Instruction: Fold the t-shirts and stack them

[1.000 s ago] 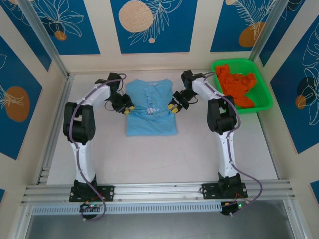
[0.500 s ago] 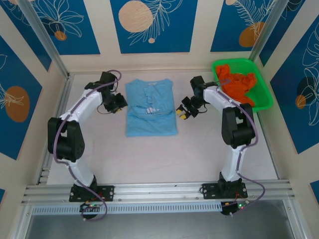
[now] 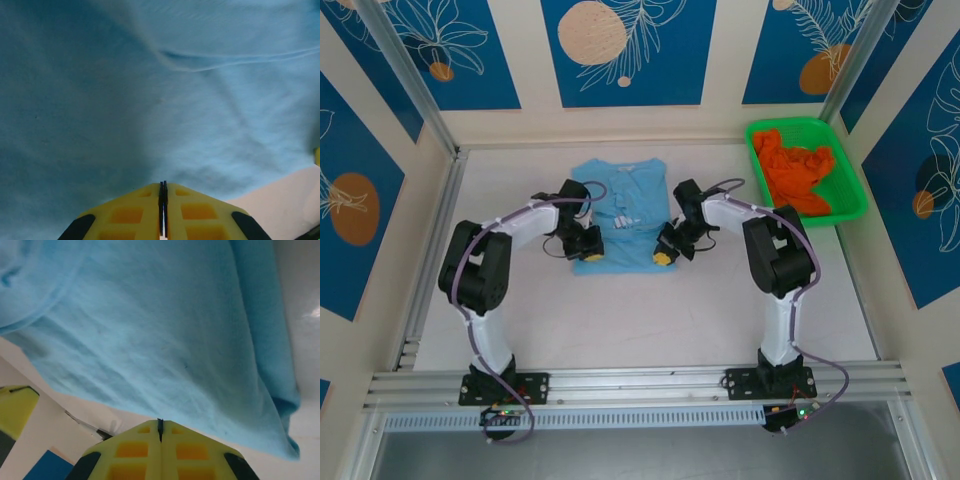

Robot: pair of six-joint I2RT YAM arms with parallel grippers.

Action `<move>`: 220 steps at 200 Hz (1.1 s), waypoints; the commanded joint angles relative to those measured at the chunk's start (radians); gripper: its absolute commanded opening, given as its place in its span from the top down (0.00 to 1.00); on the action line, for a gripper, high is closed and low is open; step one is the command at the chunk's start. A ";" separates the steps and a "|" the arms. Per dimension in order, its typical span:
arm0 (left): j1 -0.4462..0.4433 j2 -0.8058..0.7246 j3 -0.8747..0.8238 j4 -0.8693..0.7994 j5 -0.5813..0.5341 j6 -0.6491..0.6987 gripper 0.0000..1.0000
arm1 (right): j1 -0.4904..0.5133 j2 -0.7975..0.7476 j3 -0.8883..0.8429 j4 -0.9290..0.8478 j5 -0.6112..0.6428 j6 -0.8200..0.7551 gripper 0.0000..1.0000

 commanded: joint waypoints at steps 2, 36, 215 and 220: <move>0.006 0.011 -0.059 -0.045 -0.039 0.075 0.89 | 0.008 0.024 -0.058 -0.017 -0.008 0.019 0.98; 0.006 -0.005 -0.118 -0.118 -0.089 0.129 0.87 | 0.013 -0.015 -0.166 0.031 0.006 0.047 0.96; 0.114 -0.136 -0.028 -0.030 -0.038 -0.059 0.37 | 0.050 -0.142 -0.059 0.207 0.184 -0.127 0.45; 0.118 -0.130 -0.035 -0.016 -0.032 -0.069 0.36 | 0.046 -0.134 -0.048 0.201 0.183 -0.129 0.45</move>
